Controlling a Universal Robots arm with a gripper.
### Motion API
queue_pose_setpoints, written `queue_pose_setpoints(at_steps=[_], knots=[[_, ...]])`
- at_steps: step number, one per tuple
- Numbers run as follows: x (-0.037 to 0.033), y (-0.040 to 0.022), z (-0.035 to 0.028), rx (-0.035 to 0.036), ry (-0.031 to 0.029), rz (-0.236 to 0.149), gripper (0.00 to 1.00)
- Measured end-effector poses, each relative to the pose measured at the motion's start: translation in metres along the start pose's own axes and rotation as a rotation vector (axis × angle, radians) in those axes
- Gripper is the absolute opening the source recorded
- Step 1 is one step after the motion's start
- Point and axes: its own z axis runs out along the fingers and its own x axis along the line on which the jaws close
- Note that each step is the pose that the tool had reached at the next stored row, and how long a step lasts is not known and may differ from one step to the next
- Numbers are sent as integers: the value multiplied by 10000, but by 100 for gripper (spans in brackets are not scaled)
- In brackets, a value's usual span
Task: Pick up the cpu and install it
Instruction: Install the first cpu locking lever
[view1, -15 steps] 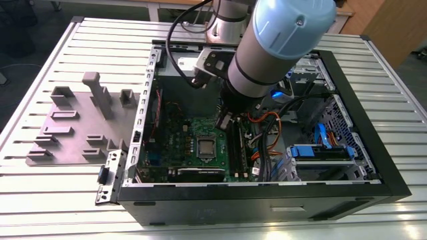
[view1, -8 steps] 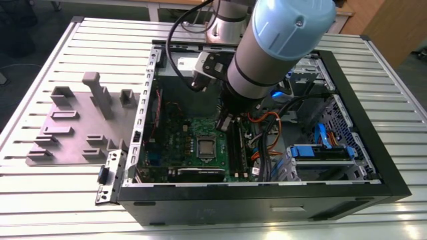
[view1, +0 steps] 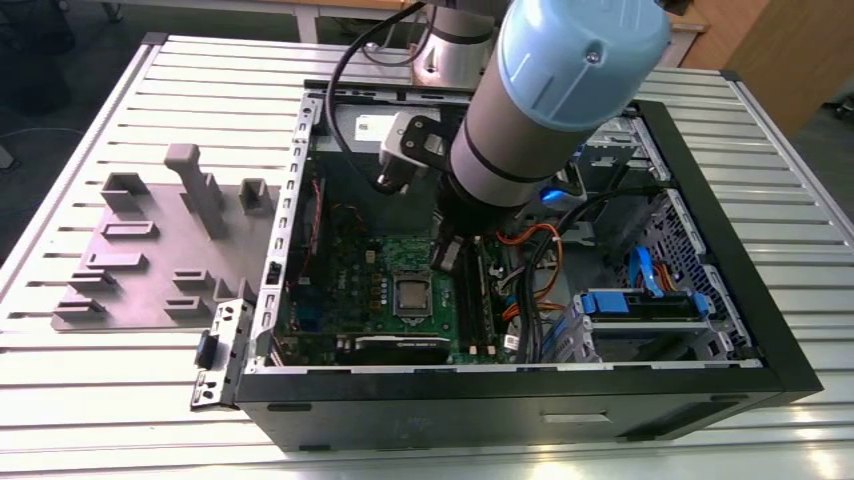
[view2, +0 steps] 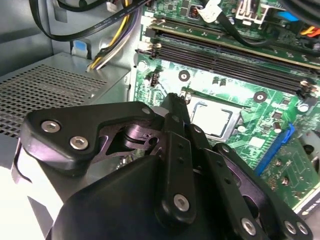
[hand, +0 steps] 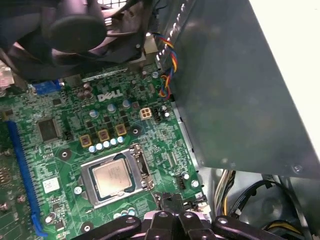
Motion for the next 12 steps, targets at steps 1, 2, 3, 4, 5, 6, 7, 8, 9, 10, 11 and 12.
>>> queue_pose_setpoints(at_steps=[1,2,3,4,5,6,7,8,9,10,11,12], knots=[[8,-2,-2,10,0,-39,11],[13,-3,-3,12,3,-90,11],[16,-4,-3,13,10,-159,11],[17,-5,-3,7,21,-250,11],[18,-5,-3,-2,37,-352,11],[20,-5,-2,-9,49,-447,11],[22,-6,-1,-4,52,-511,11],[26,-4,-1,20,49,-549,11],[31,-3,-1,53,40,-569,11],[37,-4,-1,80,32,-582,11],[45,-5,-3,98,22,-590,11],[56,-5,-6,116,12,-600,11]])
